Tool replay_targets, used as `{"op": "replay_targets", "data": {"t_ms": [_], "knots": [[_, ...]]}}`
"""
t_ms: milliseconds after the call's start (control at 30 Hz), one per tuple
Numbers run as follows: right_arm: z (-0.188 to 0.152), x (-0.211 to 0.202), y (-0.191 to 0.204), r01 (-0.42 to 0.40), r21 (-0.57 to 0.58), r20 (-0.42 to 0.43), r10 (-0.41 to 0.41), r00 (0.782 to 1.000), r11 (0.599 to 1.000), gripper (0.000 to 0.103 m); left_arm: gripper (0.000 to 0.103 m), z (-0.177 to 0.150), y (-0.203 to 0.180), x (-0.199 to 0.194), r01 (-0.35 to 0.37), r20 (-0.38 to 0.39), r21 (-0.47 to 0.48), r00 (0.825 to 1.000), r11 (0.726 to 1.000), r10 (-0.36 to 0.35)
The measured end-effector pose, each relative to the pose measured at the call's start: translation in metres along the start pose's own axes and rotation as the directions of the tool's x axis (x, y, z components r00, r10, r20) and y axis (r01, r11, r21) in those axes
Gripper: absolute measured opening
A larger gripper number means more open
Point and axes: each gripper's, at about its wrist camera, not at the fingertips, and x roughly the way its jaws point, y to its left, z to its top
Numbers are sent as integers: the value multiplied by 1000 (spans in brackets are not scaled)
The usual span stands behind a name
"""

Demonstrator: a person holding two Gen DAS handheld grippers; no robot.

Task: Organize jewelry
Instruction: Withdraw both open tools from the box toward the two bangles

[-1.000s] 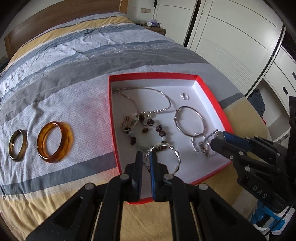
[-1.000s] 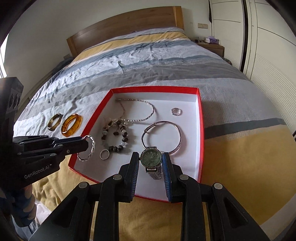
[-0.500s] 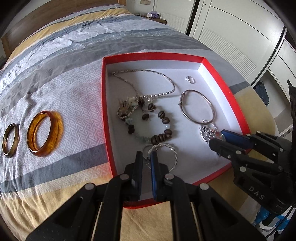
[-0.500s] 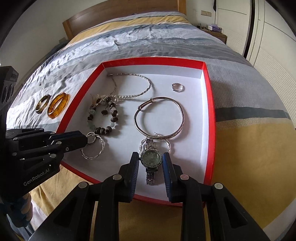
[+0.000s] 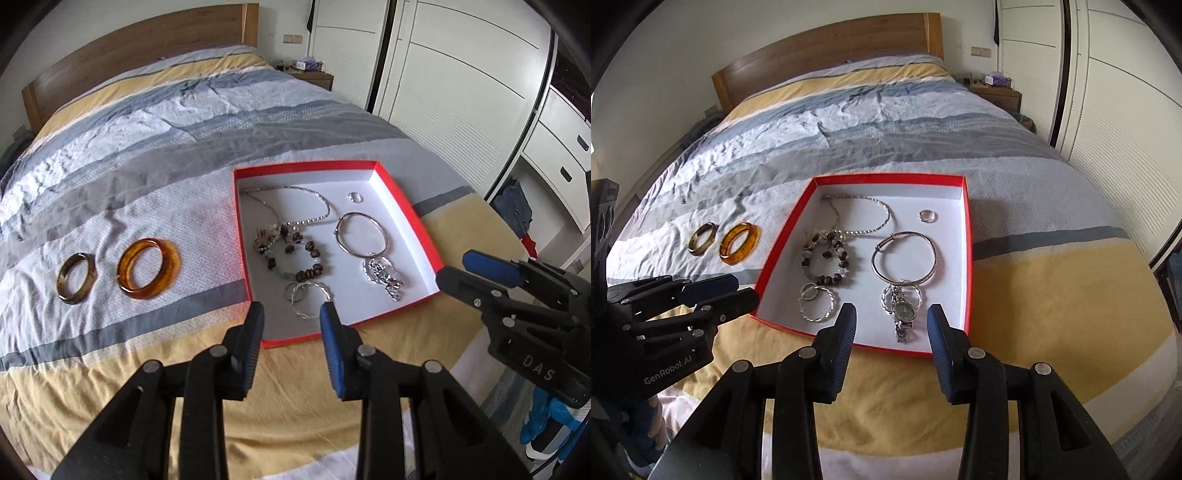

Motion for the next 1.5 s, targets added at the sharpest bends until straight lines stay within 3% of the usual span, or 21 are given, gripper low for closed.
{"op": "replay_targets", "data": {"t_ms": [333, 400, 467, 800, 1067, 1233, 1500], "knots": [[-18, -93, 53, -15, -32, 103, 18, 995, 999, 44, 39, -35, 18, -110, -132, 129, -31, 982, 991, 135], [-23, -108, 62, -22, -42, 118, 27, 993, 999, 54, 40, -43, 23, -129, -155, 149, -44, 976, 987, 160], [-27, -121, 73, -26, -55, 136, 33, 990, 998, 55, 41, -50, 28, -146, -182, 172, -51, 967, 982, 188], [-38, -169, 126, -43, -131, 202, 69, 977, 990, 56, 47, -80, 52, -215, -225, 265, -98, 933, 969, 243], [-42, -186, 165, -43, -197, 220, 87, 972, 979, 57, 48, -101, 84, -248, -250, 298, -173, 909, 953, 293], [-44, -189, 186, -46, -226, 228, 99, 969, 973, 63, 48, -108, 103, -255, -270, 294, -217, 898, 938, 327], [-45, -171, 206, -81, -252, 190, 132, 973, 964, 66, 48, -110, 119, -247, -280, 274, -250, 898, 927, 345]]}}
